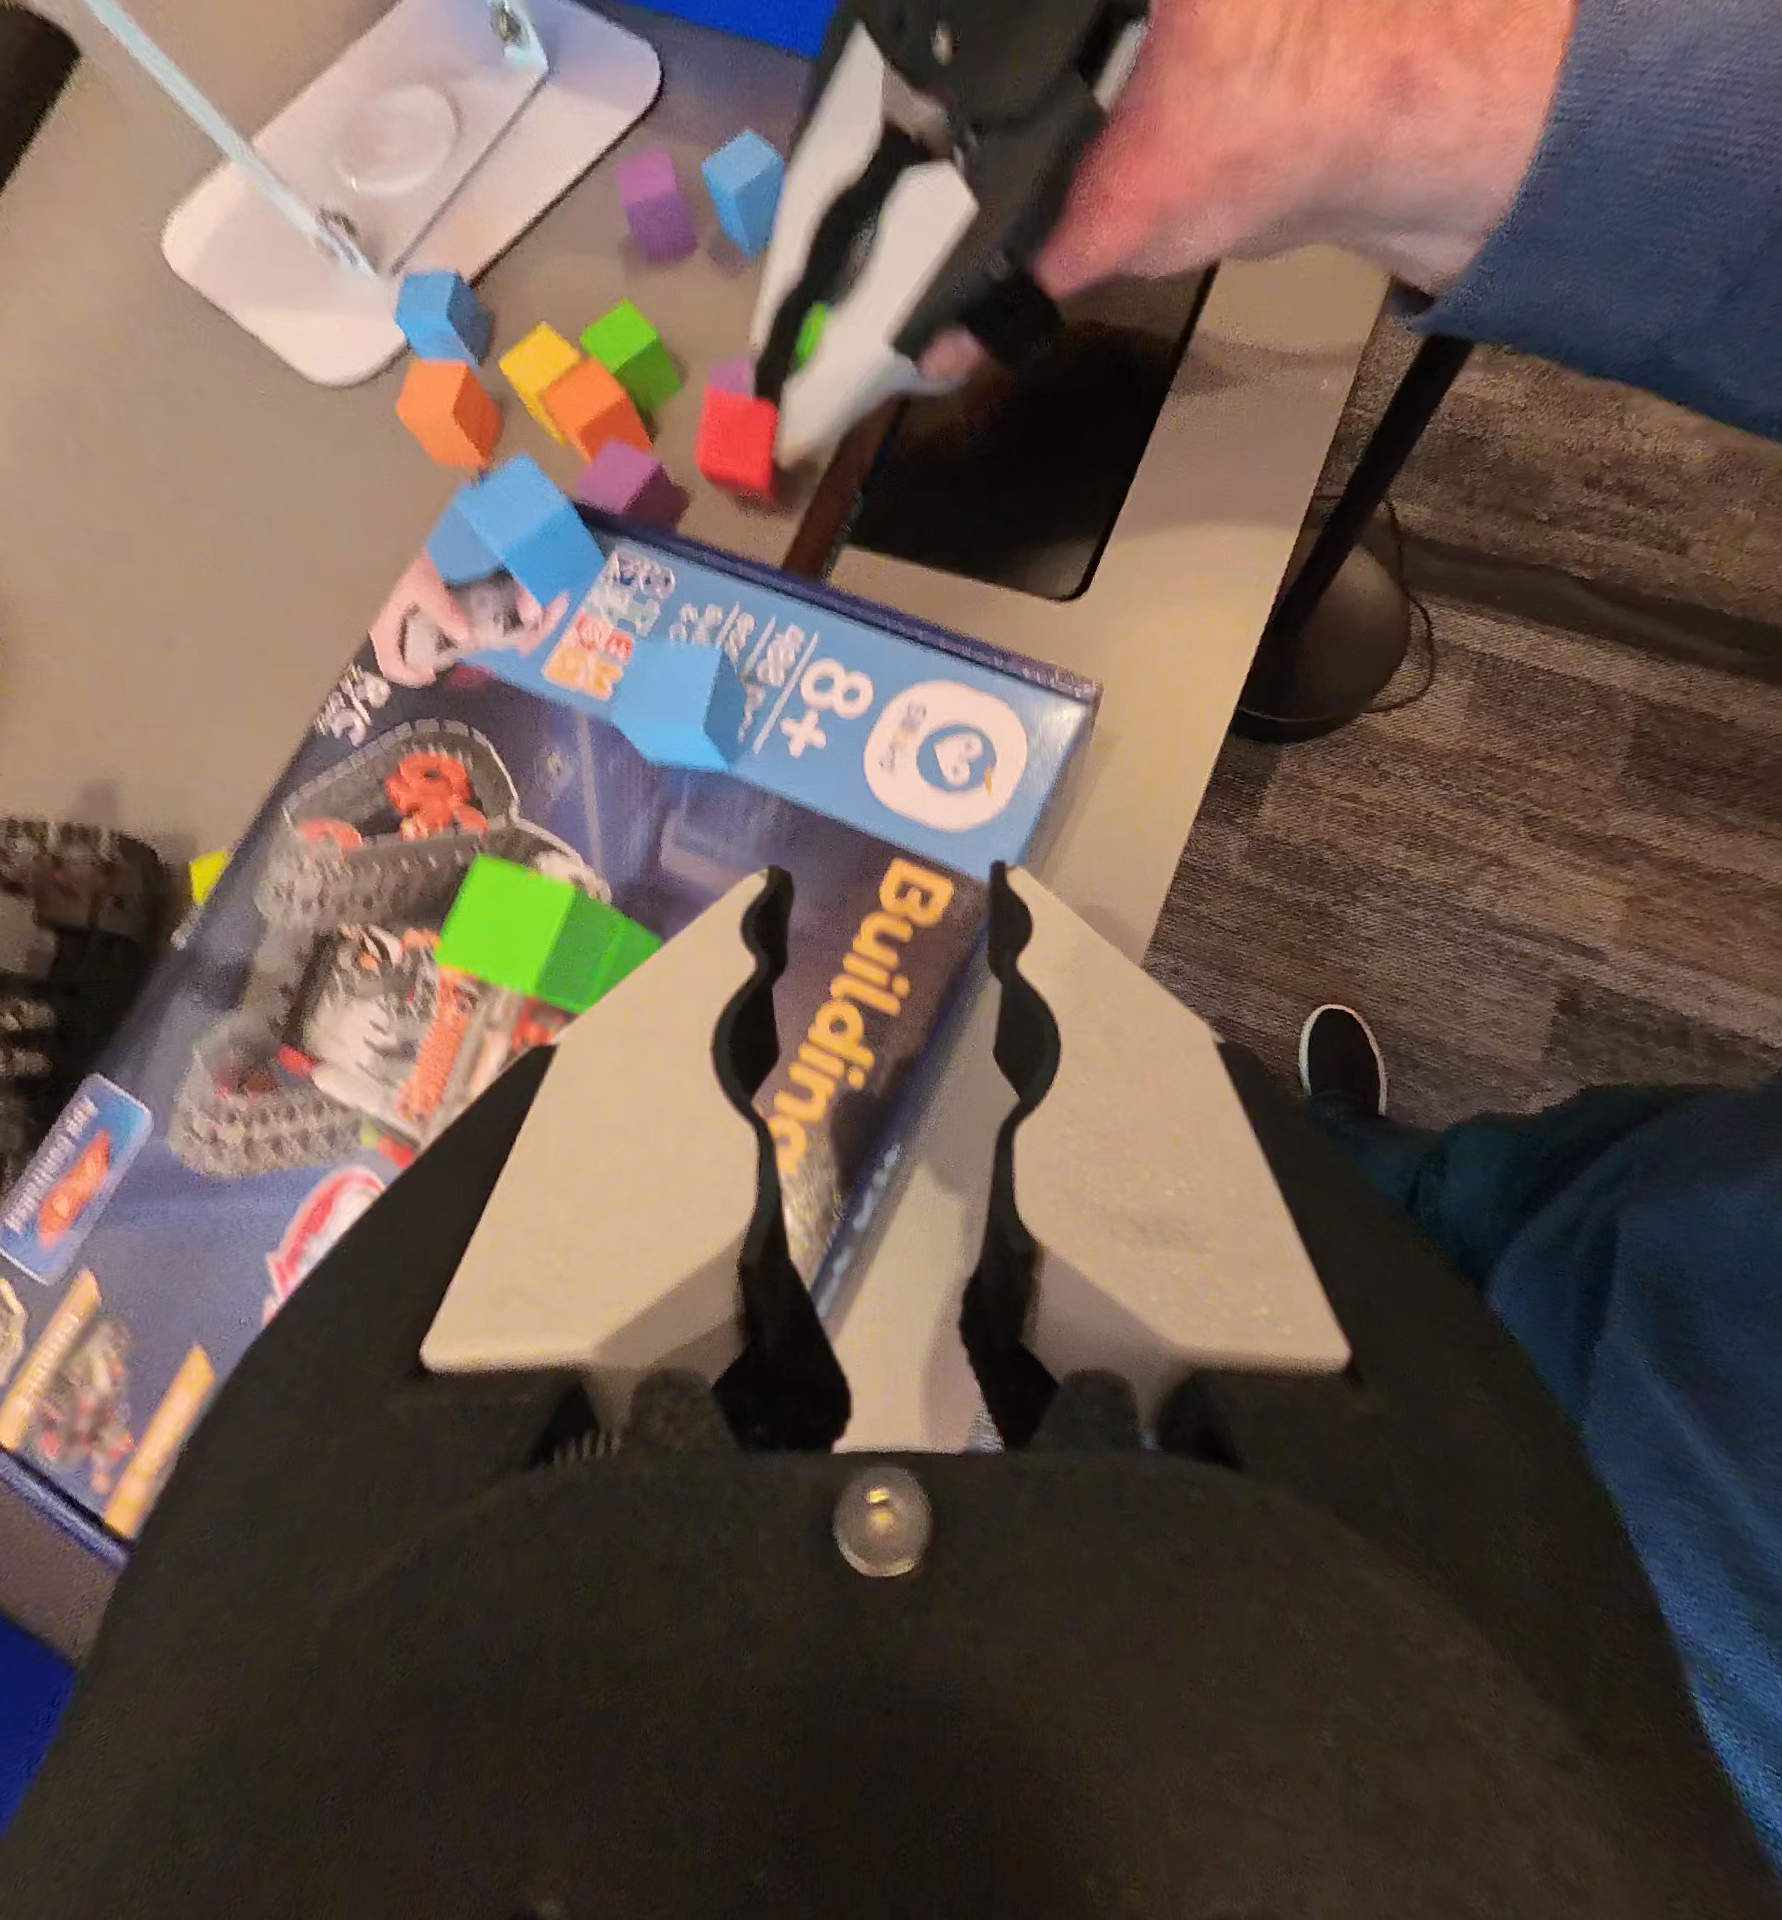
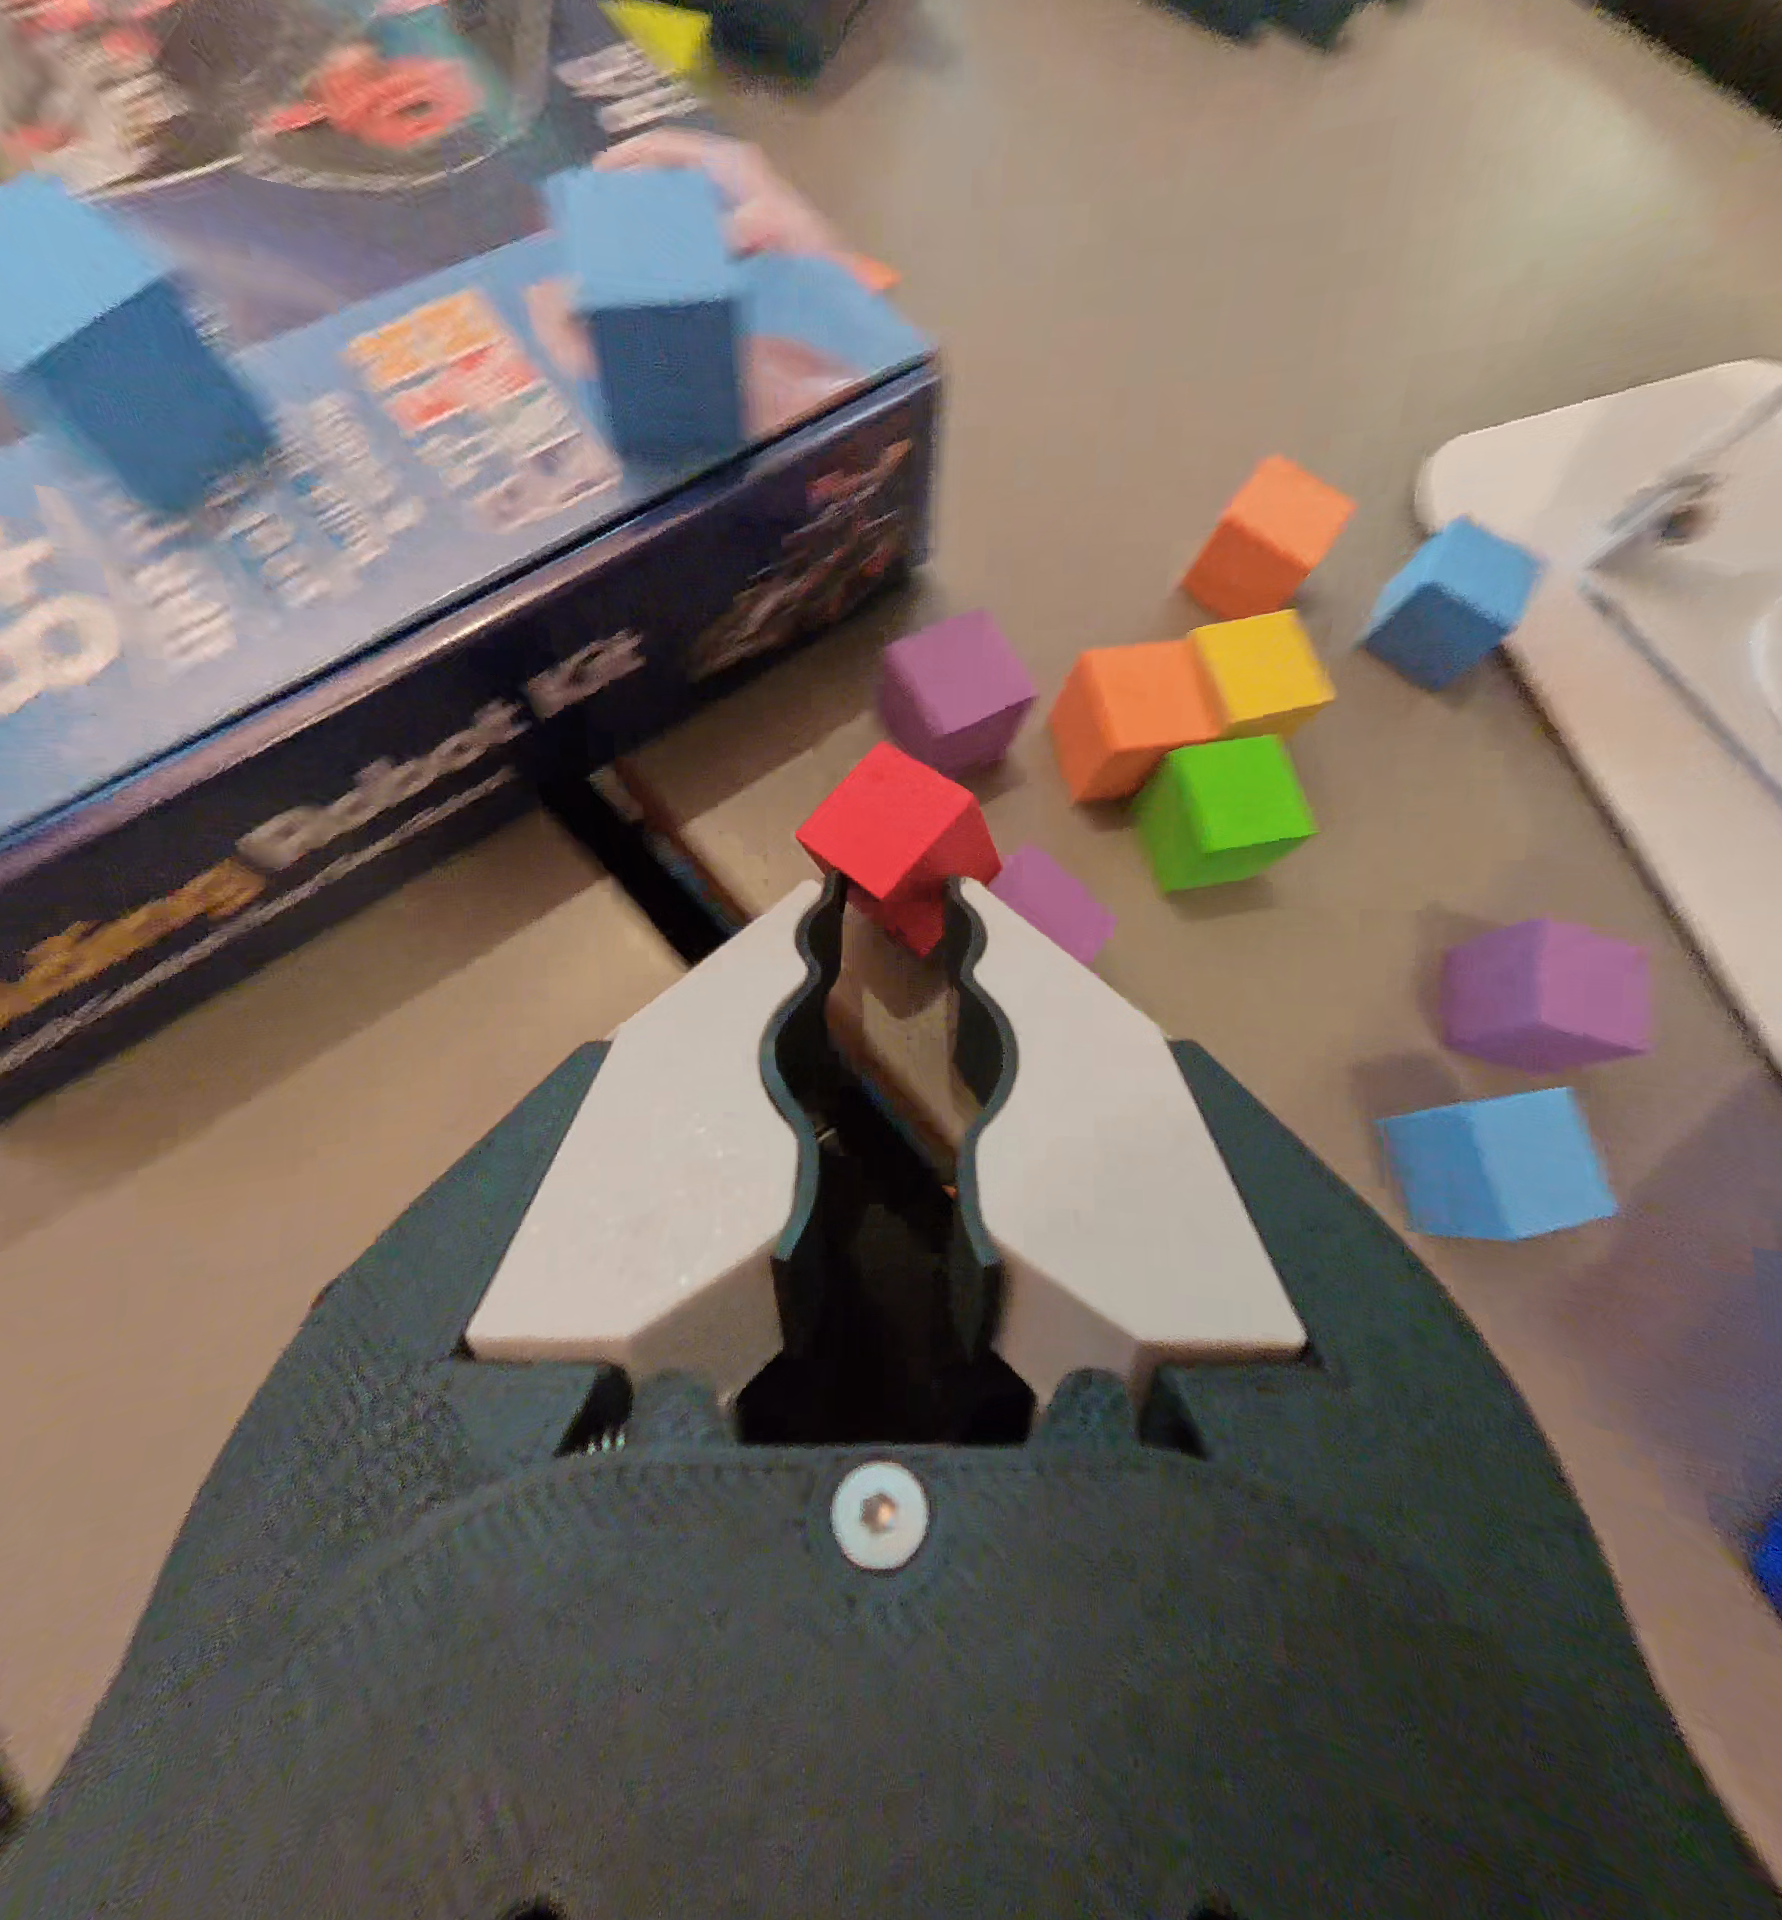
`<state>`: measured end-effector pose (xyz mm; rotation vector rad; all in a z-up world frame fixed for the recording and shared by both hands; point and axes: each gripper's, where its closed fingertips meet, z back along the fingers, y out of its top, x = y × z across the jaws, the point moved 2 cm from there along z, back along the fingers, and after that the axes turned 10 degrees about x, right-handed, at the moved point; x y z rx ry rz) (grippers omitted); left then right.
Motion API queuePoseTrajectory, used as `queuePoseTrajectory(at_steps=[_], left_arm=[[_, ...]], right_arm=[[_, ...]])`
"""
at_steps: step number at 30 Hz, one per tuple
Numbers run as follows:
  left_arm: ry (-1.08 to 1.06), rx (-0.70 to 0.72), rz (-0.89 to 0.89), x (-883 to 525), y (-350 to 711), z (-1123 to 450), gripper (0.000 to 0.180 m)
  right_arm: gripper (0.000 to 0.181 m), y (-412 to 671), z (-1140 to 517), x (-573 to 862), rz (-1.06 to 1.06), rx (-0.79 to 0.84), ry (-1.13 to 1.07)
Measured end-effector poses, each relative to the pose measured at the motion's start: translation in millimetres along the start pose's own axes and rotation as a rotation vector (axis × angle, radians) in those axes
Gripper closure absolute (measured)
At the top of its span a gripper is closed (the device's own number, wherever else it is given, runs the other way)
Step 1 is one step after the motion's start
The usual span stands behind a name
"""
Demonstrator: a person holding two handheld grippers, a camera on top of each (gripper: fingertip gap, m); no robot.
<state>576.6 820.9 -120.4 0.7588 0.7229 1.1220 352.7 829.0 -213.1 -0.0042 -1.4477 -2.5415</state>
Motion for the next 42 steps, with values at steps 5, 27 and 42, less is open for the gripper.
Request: queuePoseTrajectory(at_steps=[5,27,42], left_arm=[[0.051,0.036,0.104,-14.6,-26.3,17.1,0.139],[0.32,-0.164,0.306,-147.4,-89.2,-16.7,0.049],[0.352,-0.057,0.386,-158.2,-102.5,-17.1,0.023]], right_arm=[[0.155,22.5,-7.5,34.0,0.047,-0.03,-0.183],[0.05,158.3,-103.4,-133.2,0.086,-0.196,0.511],[0.025,124.3,-137.9,-163.1,0.219,-0.25,0.433]])
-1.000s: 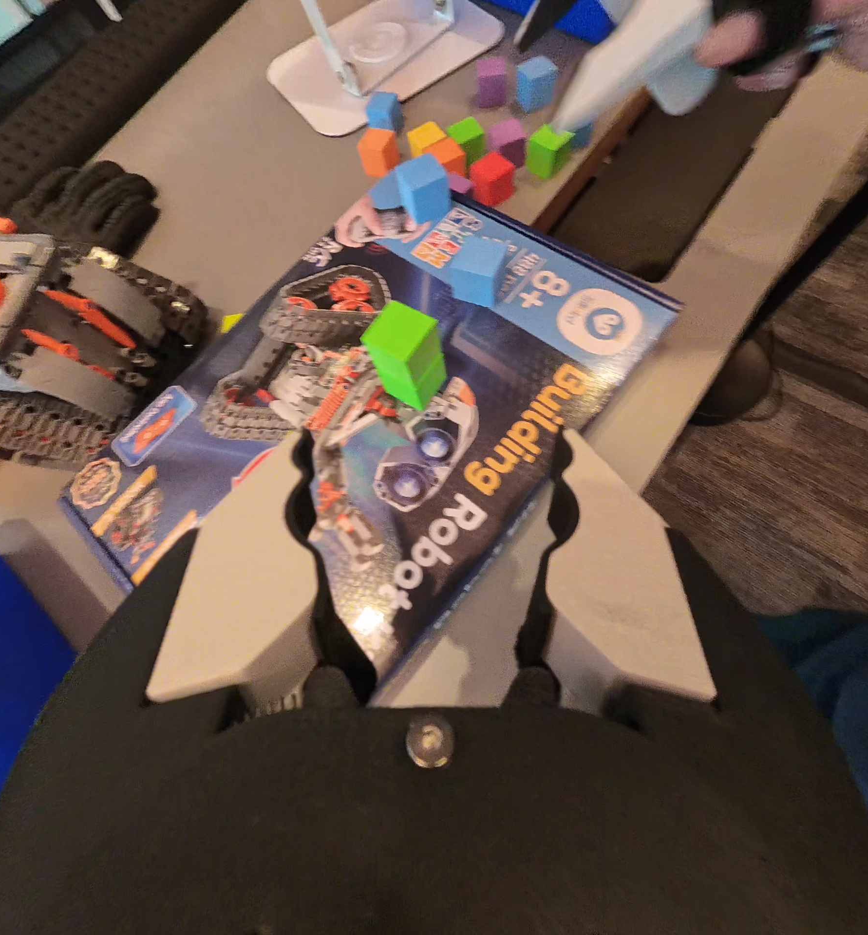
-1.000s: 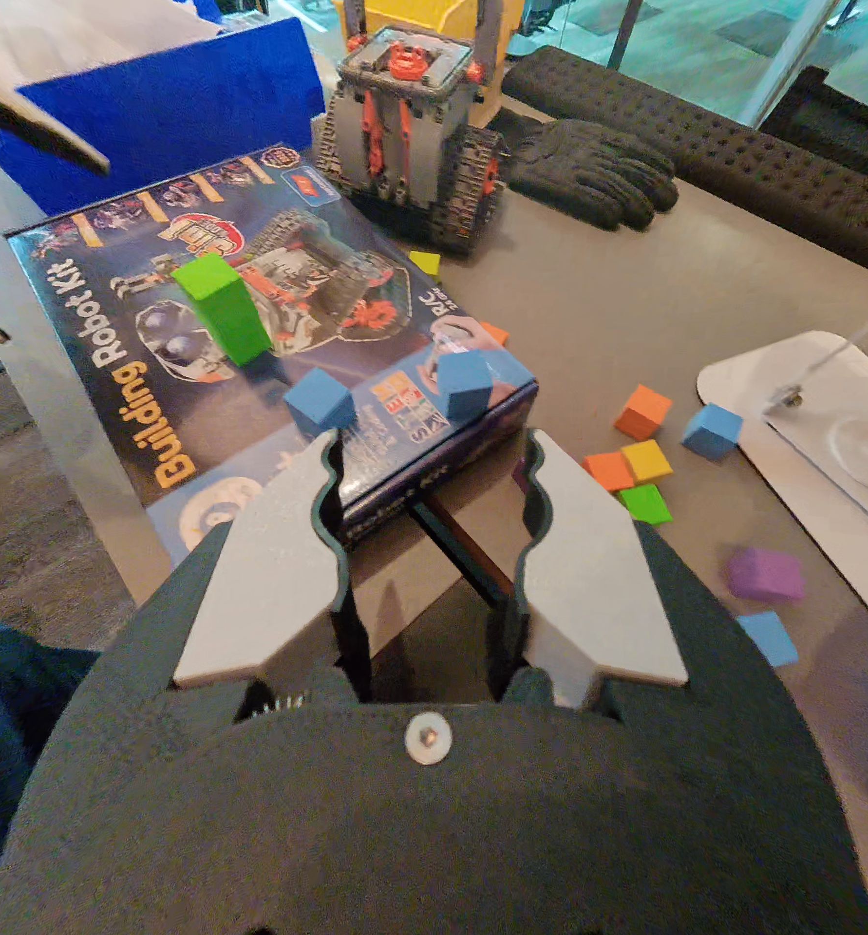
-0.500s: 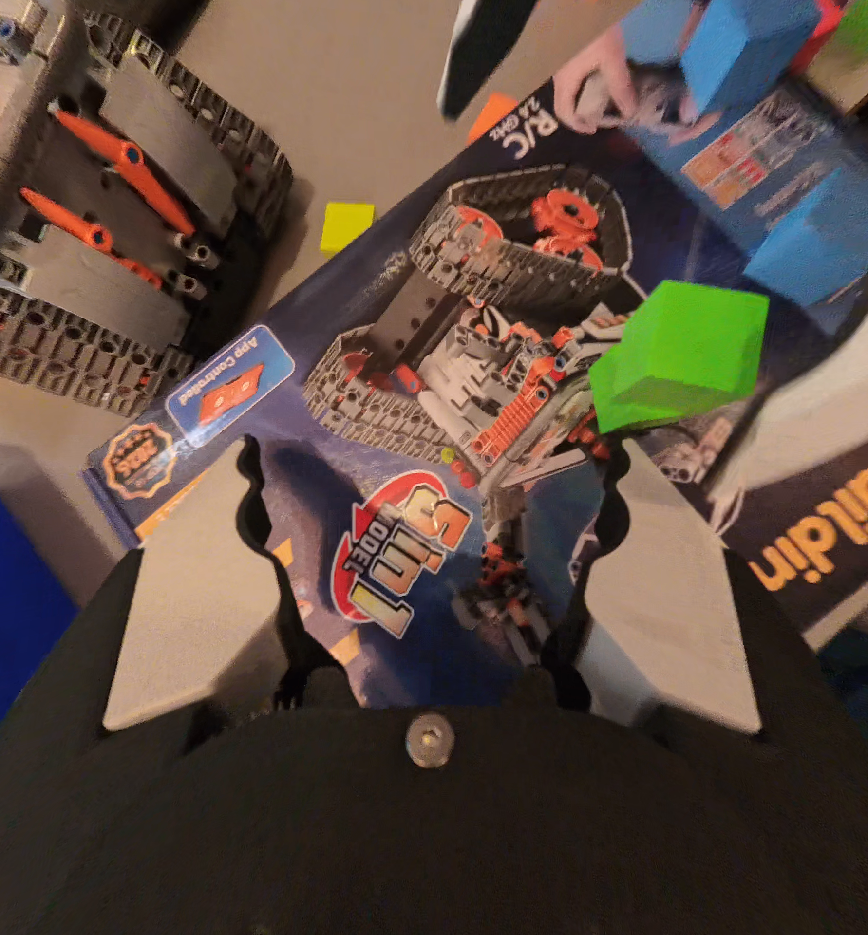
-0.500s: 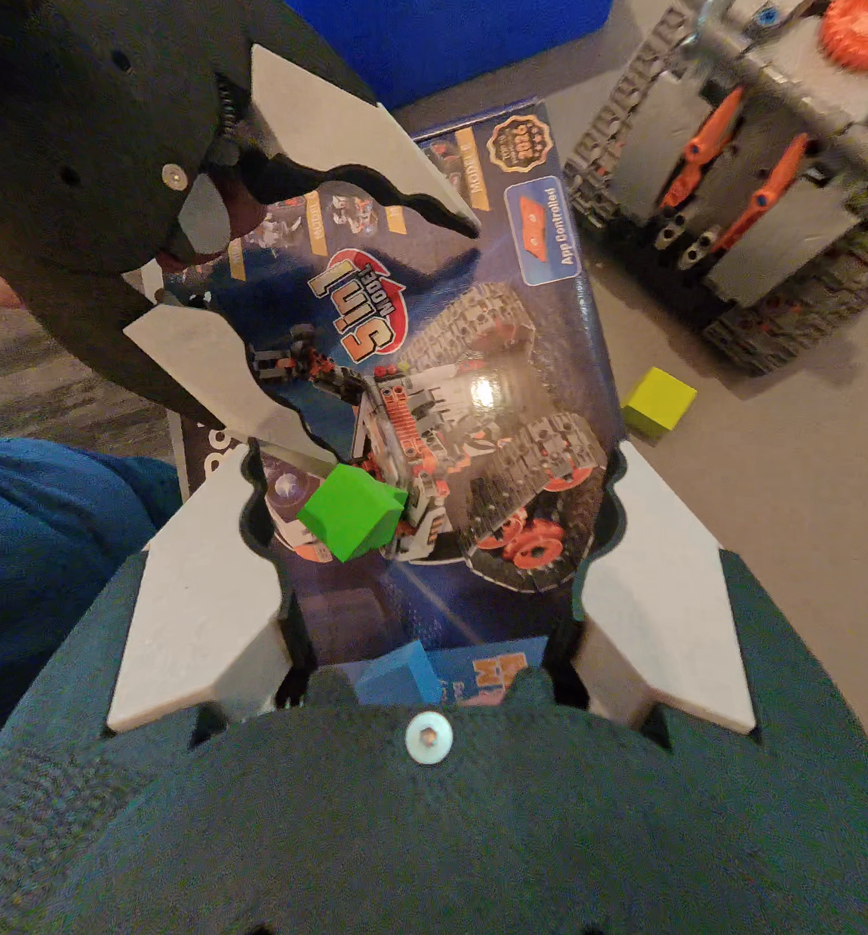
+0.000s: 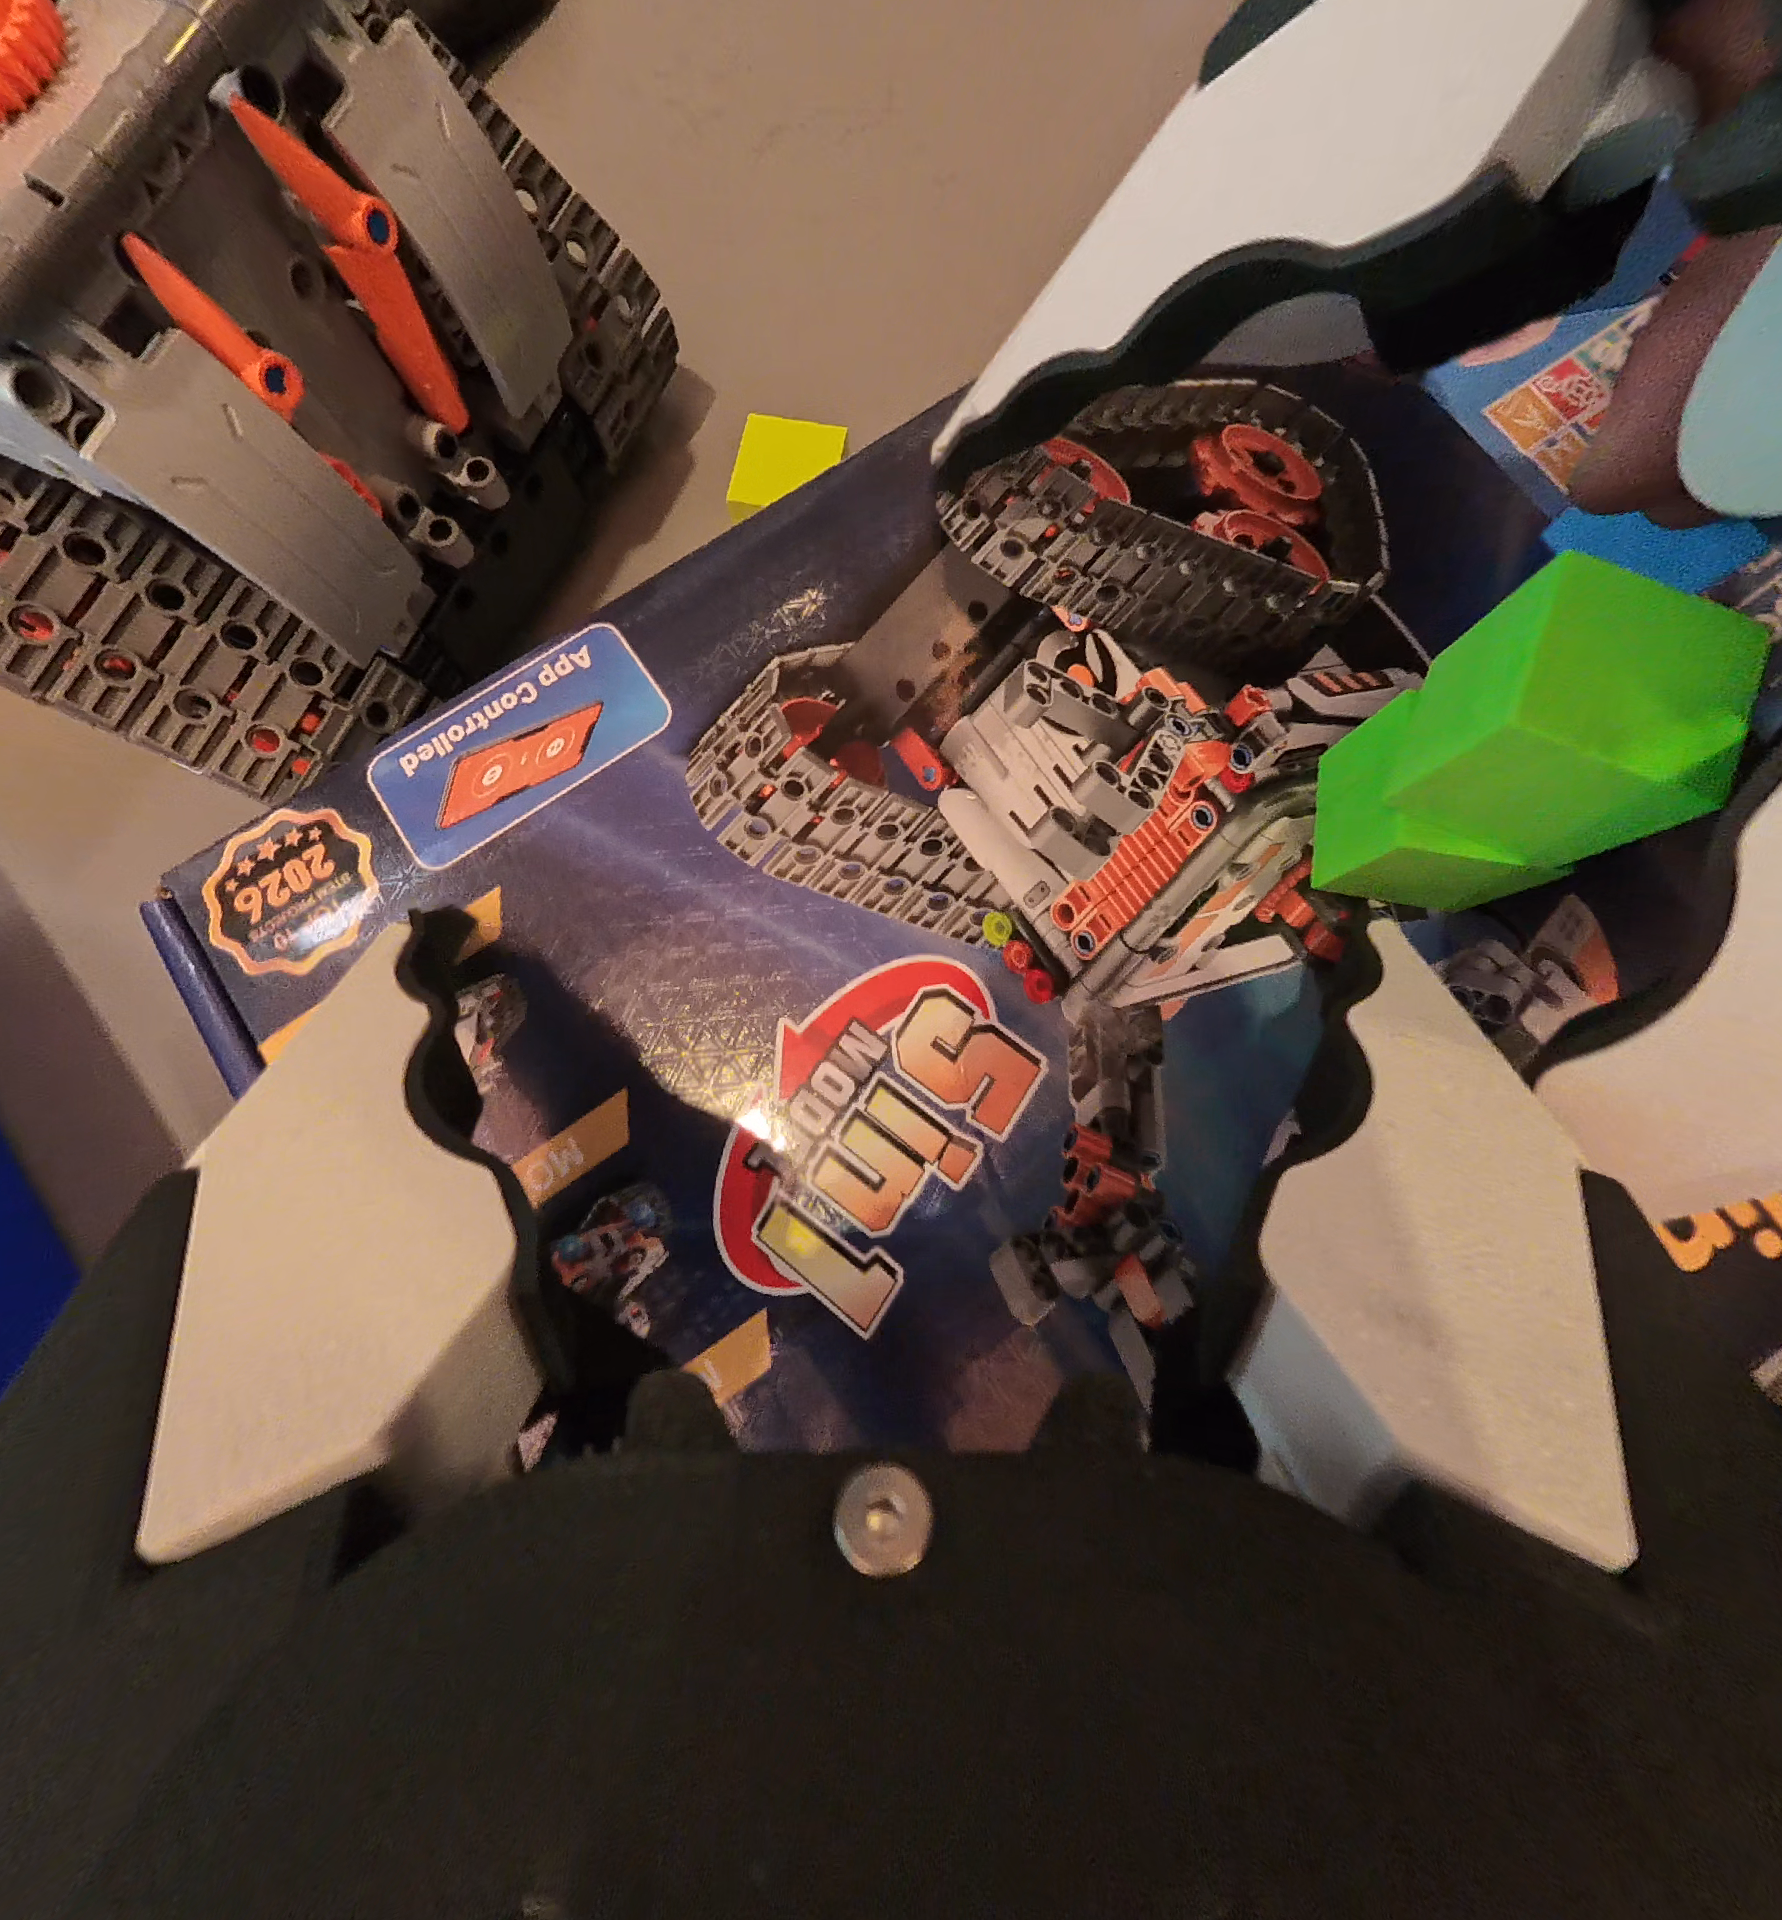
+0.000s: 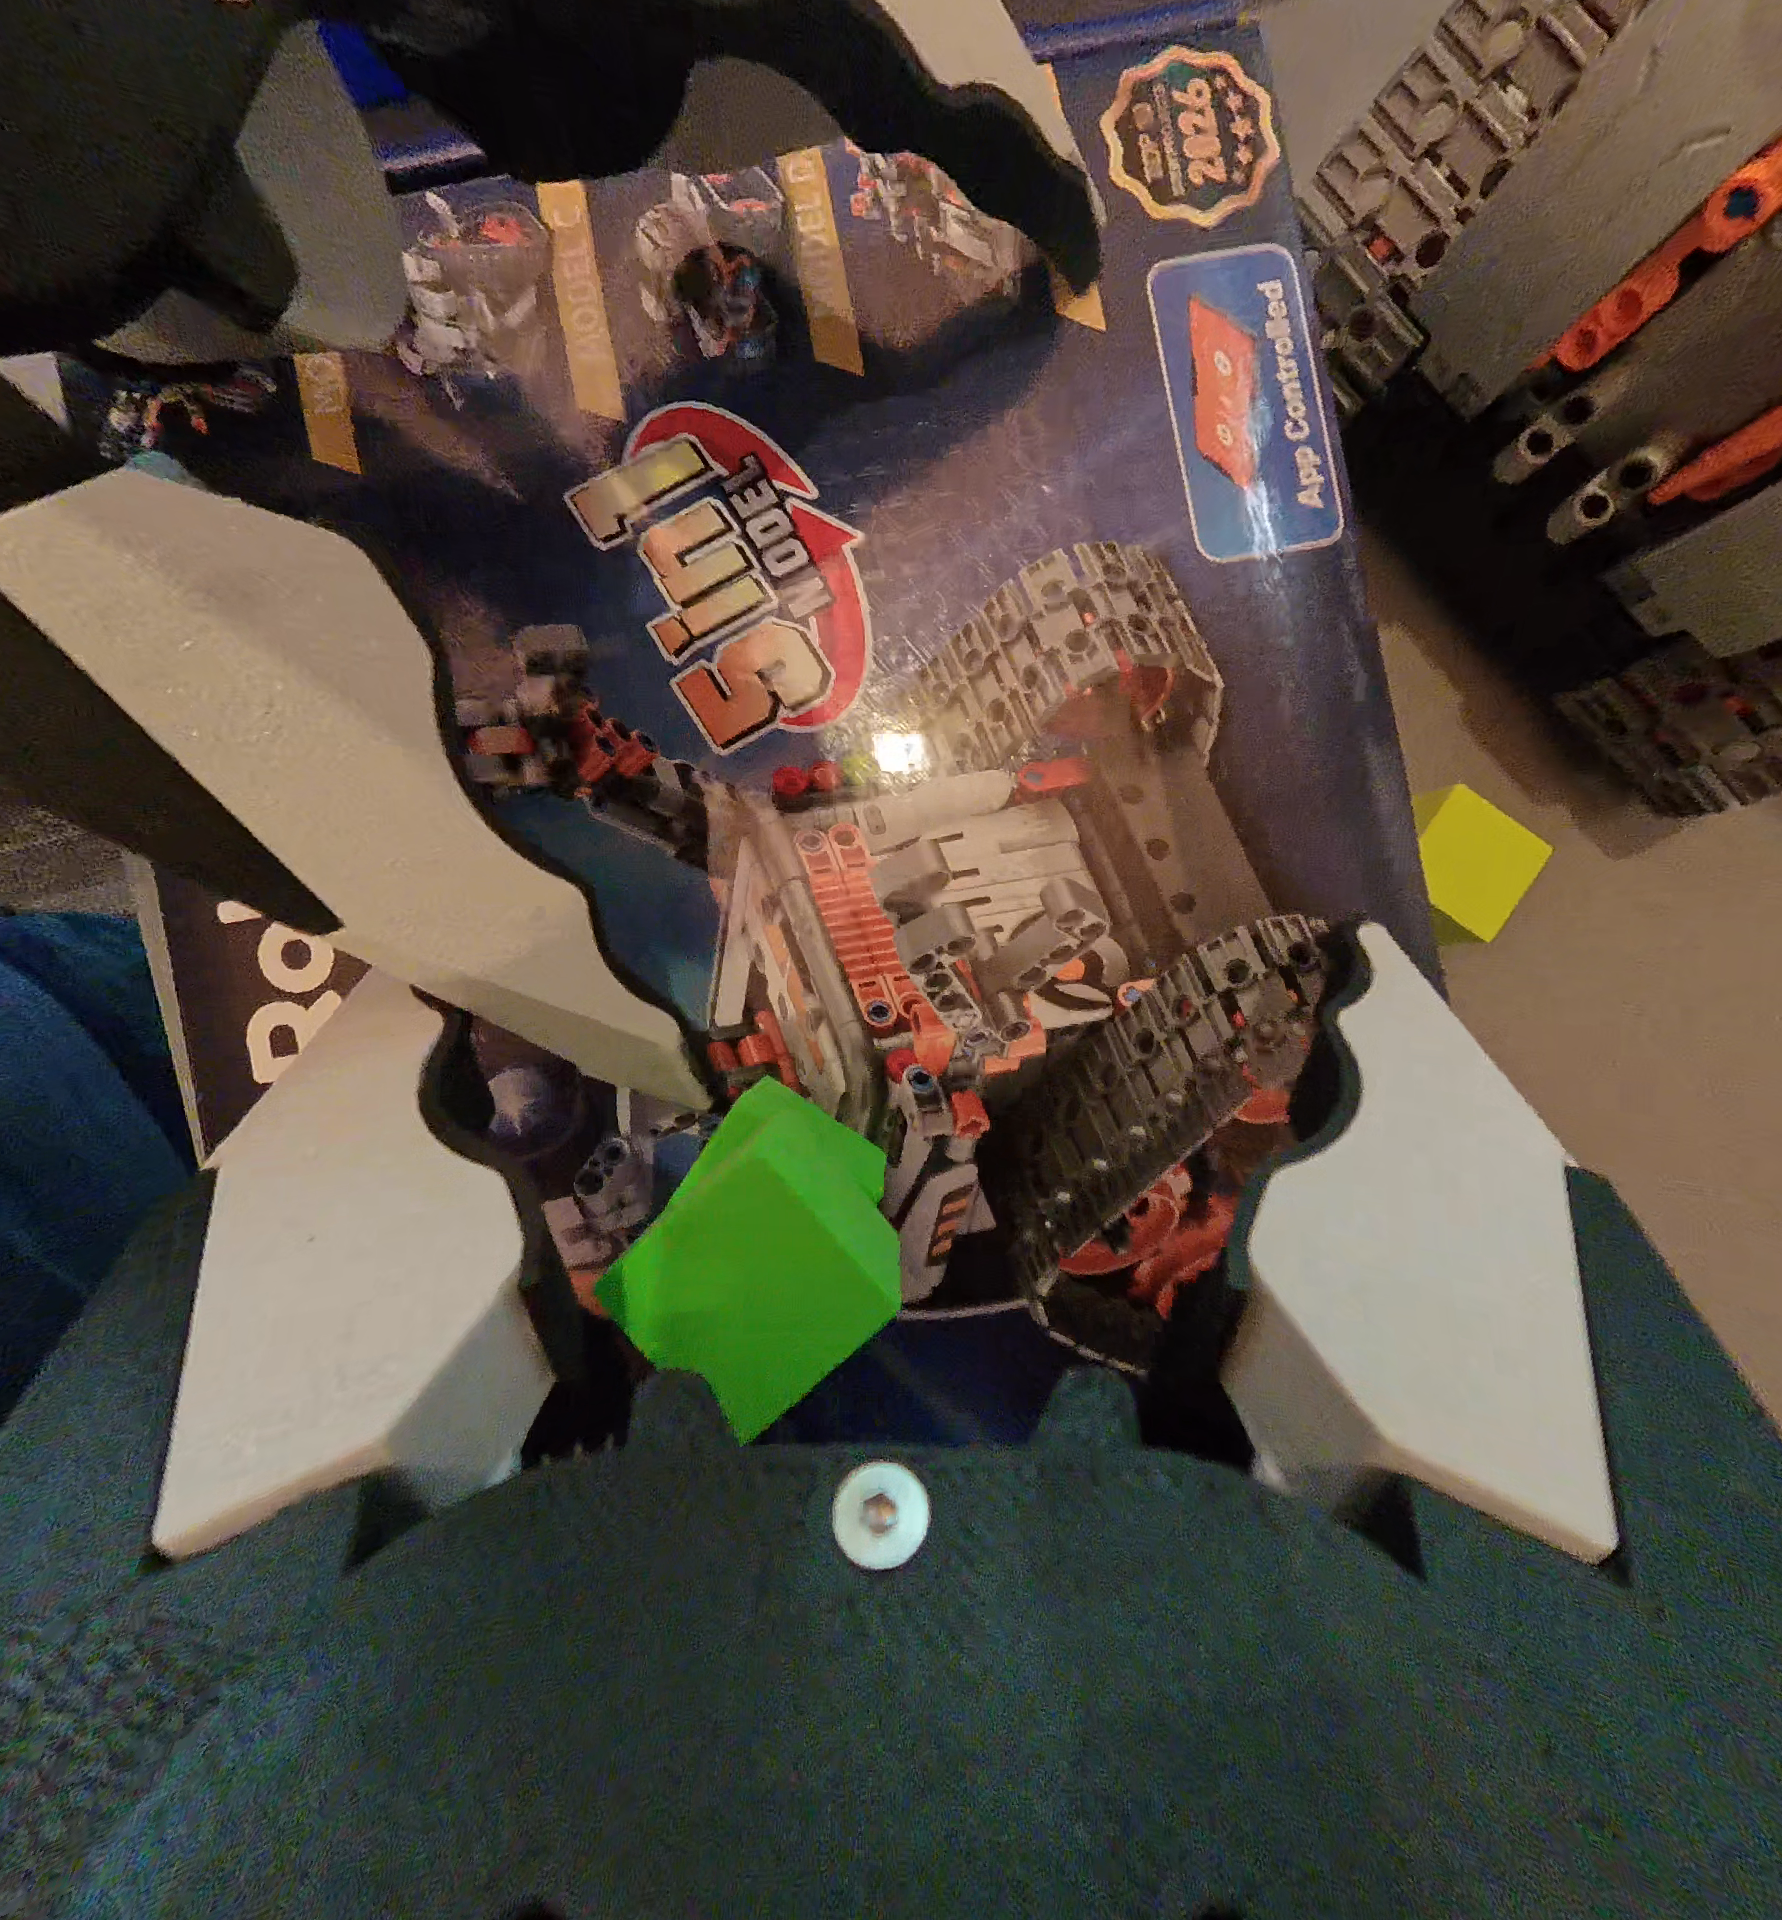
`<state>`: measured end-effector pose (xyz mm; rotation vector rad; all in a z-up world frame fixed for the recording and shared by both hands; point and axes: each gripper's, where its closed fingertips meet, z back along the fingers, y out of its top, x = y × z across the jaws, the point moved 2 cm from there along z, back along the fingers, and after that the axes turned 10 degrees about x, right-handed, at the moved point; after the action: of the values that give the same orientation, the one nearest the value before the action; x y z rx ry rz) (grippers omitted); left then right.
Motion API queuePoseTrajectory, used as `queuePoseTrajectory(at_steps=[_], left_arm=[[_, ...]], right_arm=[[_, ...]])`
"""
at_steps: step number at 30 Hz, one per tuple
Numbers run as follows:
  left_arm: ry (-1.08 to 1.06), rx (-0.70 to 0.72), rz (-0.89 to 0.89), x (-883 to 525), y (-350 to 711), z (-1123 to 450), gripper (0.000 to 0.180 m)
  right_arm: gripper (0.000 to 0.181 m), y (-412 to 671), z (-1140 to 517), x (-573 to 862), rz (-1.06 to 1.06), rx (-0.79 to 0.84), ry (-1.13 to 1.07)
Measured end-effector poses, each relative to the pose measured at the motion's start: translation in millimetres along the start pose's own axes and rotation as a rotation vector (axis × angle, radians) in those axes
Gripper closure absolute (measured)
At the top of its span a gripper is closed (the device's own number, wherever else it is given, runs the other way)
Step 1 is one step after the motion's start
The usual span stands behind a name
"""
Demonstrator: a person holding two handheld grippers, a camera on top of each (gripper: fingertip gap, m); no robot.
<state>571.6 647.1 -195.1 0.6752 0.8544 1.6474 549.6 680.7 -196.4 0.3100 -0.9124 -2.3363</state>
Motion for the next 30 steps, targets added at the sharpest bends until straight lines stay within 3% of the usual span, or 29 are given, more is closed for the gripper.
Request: queuePoseTrajectory(at_steps=[7,30], left_arm=[[0.0,-0.004,0.0,-1.8,-0.7,0.0,0.022],[-0.073,-0.005,-0.056,-0.7,4.3,-9.7,0.021]], right_arm=[[0.025,3.4,-1.8,-7.3,0.029,0.169,0.027],[0.025,2.1,-0.8,0.5,0.045,0.169,0.049]])
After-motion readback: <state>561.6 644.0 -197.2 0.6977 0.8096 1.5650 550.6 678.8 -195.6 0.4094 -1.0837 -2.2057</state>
